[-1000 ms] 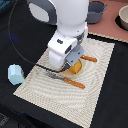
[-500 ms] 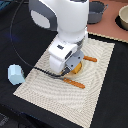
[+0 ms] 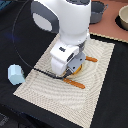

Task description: Interact with the objects in diverse but meaningful ways.

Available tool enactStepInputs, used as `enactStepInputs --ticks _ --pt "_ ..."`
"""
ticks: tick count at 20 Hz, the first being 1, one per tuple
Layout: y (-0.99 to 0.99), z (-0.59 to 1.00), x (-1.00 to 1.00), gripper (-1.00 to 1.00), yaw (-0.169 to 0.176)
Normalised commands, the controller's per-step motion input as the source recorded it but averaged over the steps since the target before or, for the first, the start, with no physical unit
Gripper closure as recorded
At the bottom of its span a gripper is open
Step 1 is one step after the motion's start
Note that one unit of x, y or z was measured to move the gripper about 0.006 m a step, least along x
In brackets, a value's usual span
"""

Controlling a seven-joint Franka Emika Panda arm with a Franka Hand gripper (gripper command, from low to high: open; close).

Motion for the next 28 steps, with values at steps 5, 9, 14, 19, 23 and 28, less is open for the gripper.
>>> enactStepInputs --ticks 5,9,14,19,23,28 --pt "0.57 1.00 -0.60 1.00 0.040" --pt "0.49 1.00 -0.40 1.00 0.033" --pt "0.41 1.00 -0.44 1.00 0.021" --pt "0.41 0.69 -0.84 1.00 0.017" --pt "0.21 0.13 -0.99 1.00 0.000" --pt "-0.01 -0.06 -0.90 1.00 -0.037"
